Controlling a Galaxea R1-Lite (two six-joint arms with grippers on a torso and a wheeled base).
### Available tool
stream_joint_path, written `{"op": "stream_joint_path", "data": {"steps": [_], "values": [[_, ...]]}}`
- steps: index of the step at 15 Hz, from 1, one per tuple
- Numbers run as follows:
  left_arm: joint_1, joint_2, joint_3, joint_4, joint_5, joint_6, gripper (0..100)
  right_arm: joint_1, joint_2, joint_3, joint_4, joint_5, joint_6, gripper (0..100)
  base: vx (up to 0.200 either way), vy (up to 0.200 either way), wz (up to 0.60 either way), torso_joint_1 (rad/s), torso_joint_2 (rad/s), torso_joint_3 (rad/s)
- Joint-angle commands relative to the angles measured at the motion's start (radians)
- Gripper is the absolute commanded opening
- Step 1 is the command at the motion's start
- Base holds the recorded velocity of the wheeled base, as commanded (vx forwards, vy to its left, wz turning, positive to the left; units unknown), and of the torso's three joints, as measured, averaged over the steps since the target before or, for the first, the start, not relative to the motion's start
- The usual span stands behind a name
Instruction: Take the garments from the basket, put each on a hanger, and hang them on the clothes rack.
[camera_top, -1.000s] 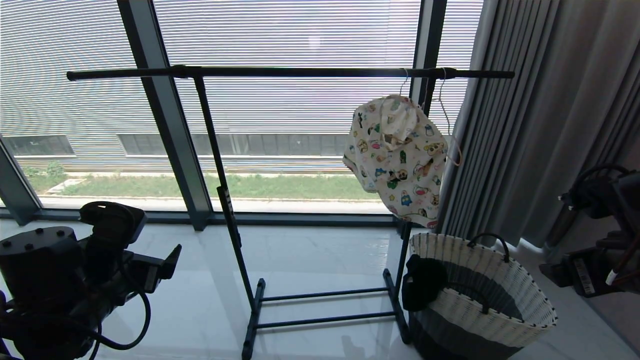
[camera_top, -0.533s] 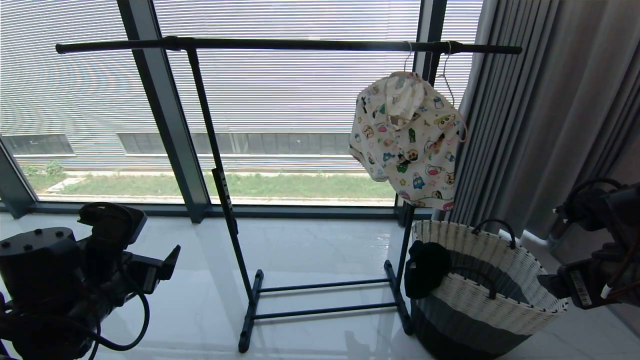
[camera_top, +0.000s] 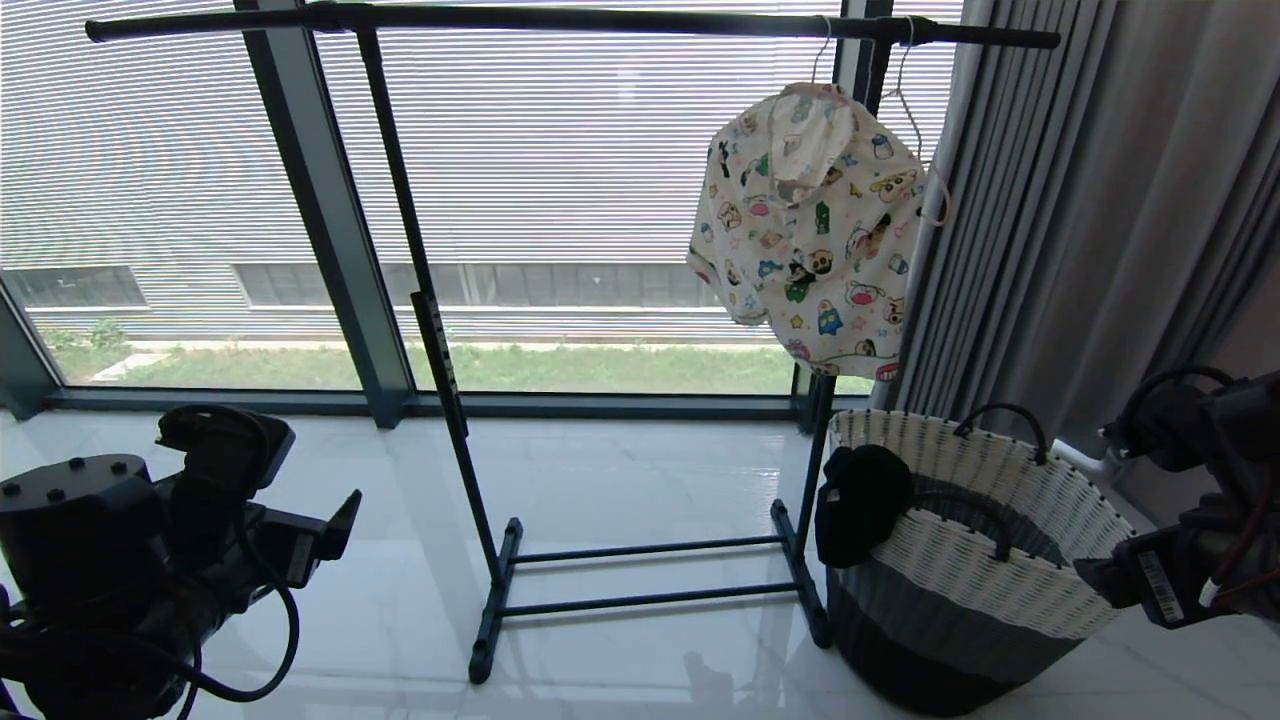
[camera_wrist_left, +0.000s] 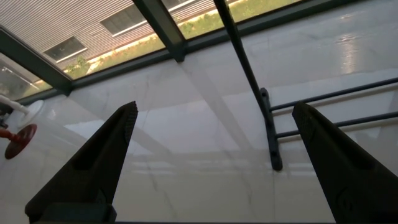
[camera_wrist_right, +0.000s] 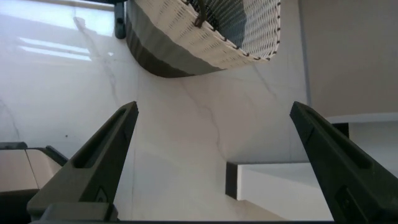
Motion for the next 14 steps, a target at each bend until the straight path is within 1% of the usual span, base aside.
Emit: {"op": "stream_joint_path", "data": {"steps": [1, 2, 3, 4, 5, 6, 8, 11, 14], "values": [[0.0, 0.0, 0.0, -0.001, -0.001, -0.001, 100, 0.001, 0.004, 0.004, -0.013, 0.003, -0.002, 100, 0.0, 0.0, 0.0, -0.11, 0.43, 0.315], [0.0, 0.0, 0.0, -0.001, -0.002, -0.003, 100, 0.001, 0.004, 0.012, -0.022, 0.003, -0.006, 100, 0.0, 0.0, 0.0, -0.056, 0.25, 0.178], [-0.009, -0.002, -0.001, -0.001, -0.004, -0.009, 100, 0.001, 0.007, 0.038, -0.07, 0.005, -0.029, 100, 0.0, 0.0, 0.0, -0.032, 0.15, 0.11], [-0.025, -0.002, 0.002, -0.001, -0.004, -0.009, 100, 0.001, 0.018, 0.07, -0.139, 0.018, -0.038, 100, 0.2, 0.0, 0.0, -0.022, 0.09, 0.046], [-0.04, -0.002, 0.003, -0.001, -0.004, -0.009, 100, -0.001, 0.025, 0.109, -0.23, 0.064, -0.043, 100, 0.2, 0.0, 0.0, -0.017, 0.05, 0.046], [-0.055, -0.002, 0.003, -0.001, -0.004, -0.009, 100, -0.001, 0.03, 0.139, -0.286, 0.09, -0.071, 100, 0.2, 0.0, 0.0, -0.007, 0.03, 0.046], [-0.077, -0.002, 0.0, -0.001, -0.002, -0.009, 100, -0.005, 0.042, 0.179, -0.34, 0.113, -0.169, 100, 0.2, 0.0, 0.0, 0.0, 0.01, 0.01], [-0.081, 0.0, -0.006, -0.001, -0.002, -0.009, 100, -0.01, 0.094, 0.184, -0.398, 0.176, -0.229, 100, 0.2, 0.0, 0.0, 0.002, 0.01, 0.004], [-0.08, 0.003, -0.015, -0.001, -0.004, -0.026, 100, -0.07, 0.189, 0.181, -0.446, 0.241, -0.338, 100, 0.2, 0.0, 0.0, 0.001, 0.0, 0.004]]}}
